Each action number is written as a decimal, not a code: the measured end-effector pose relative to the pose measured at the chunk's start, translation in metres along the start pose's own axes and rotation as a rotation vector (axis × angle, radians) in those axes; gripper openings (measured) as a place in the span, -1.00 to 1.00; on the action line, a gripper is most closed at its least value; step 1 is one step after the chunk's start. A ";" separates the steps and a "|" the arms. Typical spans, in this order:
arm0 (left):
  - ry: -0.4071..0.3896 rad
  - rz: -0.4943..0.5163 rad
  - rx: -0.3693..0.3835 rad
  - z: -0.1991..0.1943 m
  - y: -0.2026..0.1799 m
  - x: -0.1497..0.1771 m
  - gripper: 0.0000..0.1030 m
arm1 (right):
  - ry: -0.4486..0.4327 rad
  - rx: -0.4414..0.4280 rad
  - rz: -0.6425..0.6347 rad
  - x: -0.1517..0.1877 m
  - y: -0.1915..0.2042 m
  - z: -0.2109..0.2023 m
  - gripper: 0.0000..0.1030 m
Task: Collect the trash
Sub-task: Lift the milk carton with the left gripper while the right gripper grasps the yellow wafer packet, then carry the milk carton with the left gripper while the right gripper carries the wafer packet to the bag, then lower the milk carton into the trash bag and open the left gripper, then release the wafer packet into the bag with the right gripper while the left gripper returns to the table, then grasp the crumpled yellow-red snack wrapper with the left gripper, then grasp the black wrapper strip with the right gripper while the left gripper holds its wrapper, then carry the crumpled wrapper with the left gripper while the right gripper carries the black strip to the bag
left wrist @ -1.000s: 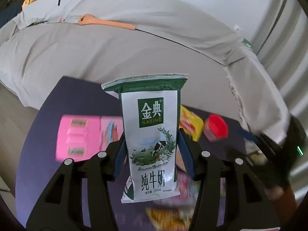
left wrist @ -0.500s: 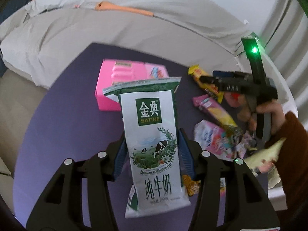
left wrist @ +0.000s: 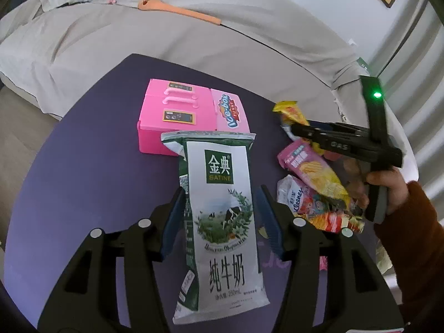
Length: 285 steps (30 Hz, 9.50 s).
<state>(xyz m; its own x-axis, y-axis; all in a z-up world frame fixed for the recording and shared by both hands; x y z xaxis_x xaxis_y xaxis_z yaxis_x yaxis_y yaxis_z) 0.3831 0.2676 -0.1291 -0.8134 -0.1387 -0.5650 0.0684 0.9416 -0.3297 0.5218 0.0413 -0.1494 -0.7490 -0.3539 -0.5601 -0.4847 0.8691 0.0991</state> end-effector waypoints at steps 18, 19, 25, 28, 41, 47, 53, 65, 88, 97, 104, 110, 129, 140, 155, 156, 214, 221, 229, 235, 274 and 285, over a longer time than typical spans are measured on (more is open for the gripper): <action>0.097 0.000 -0.171 0.029 -0.007 0.022 0.03 | -0.185 0.085 0.076 0.069 -0.004 -0.142 -0.26; 0.101 -0.008 -0.169 0.028 -0.008 0.021 0.02 | -0.191 0.082 0.080 0.073 -0.005 -0.147 -0.26; -0.004 0.041 -0.099 -0.013 -0.053 0.000 0.01 | -0.259 0.089 0.095 0.096 -0.016 -0.194 -0.26; -0.091 0.073 -0.055 -0.046 -0.088 -0.020 0.02 | -0.310 0.098 0.109 0.103 -0.021 -0.221 -0.26; -0.255 0.281 0.179 -0.104 -0.276 -0.029 0.02 | -0.461 0.247 0.198 0.174 -0.082 -0.334 -0.26; -0.171 0.345 0.298 -0.072 -0.354 0.000 0.02 | -0.481 0.351 0.278 0.227 -0.121 -0.375 -0.26; -0.110 0.395 0.397 -0.048 -0.413 0.033 0.02 | -0.486 0.441 0.368 0.283 -0.158 -0.411 -0.26; -0.001 0.427 0.486 -0.003 -0.481 0.089 0.02 | -0.468 0.513 0.487 0.357 -0.198 -0.429 -0.26; 0.128 0.362 0.507 0.075 -0.493 0.116 0.17 | -0.418 0.550 0.556 0.374 -0.226 -0.413 -0.26; 0.019 0.409 0.346 0.041 -0.429 0.098 0.17 | -0.341 0.458 0.532 0.357 -0.213 -0.347 -0.25; 0.001 0.408 0.290 0.014 -0.372 0.096 0.17 | -0.282 0.437 0.551 0.354 -0.210 -0.302 -0.22; -0.008 0.351 0.265 0.002 -0.320 0.092 0.17 | -0.271 0.427 0.617 0.359 -0.217 -0.287 0.18; -0.085 0.126 0.150 -0.023 -0.174 0.064 0.17 | -0.238 0.476 0.609 0.351 -0.209 -0.290 0.30; -0.078 0.078 0.154 -0.021 -0.148 0.066 0.17 | 0.002 0.342 0.685 0.372 -0.199 -0.217 0.30; -0.090 0.060 0.151 -0.020 -0.123 0.063 0.17 | -0.212 0.423 0.531 0.330 -0.161 -0.289 0.30; -0.093 0.063 0.146 -0.021 -0.120 0.062 0.17 | -0.221 0.415 0.520 0.325 -0.157 -0.290 0.30; -0.071 0.092 0.035 -0.025 -0.057 0.015 -0.35 | -0.169 0.107 0.356 0.195 -0.022 -0.153 0.30; -0.060 0.052 0.061 -0.025 -0.055 0.024 -0.35 | -0.163 0.120 0.449 0.160 -0.032 -0.120 0.21; -0.069 0.028 0.057 -0.031 -0.047 0.027 -0.35 | -0.105 0.146 0.284 0.159 -0.002 -0.110 -0.47; -0.088 0.019 0.062 -0.038 -0.054 0.025 -0.35 | -0.156 0.147 0.240 0.158 0.006 -0.141 -0.47; -0.101 0.450 0.346 -0.044 -0.376 0.048 -0.35 | -0.471 0.458 0.434 0.292 -0.145 -0.393 -0.47; 0.016 0.521 0.367 -0.007 -0.419 0.099 -0.35 | -0.460 0.522 0.515 0.355 -0.172 -0.414 -0.47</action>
<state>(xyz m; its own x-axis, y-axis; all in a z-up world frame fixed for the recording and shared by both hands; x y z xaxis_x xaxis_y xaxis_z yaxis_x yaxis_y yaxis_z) 0.2695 -0.1384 -0.0415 -0.6286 0.3167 -0.7103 0.6485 0.7176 -0.2539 0.1522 -0.3774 -0.0250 -0.5068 0.2050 -0.8374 0.2189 0.9701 0.1050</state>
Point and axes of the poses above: each gripper's, at about its wrist camera, not at the fingertips, and z roughly the way its jaws point, y to its left, x to its underside, the point moved 6 cm from there along z, roughly the way its jaws point, and after that the axes turned 3 degrees about -y, right-handed, at the moved point
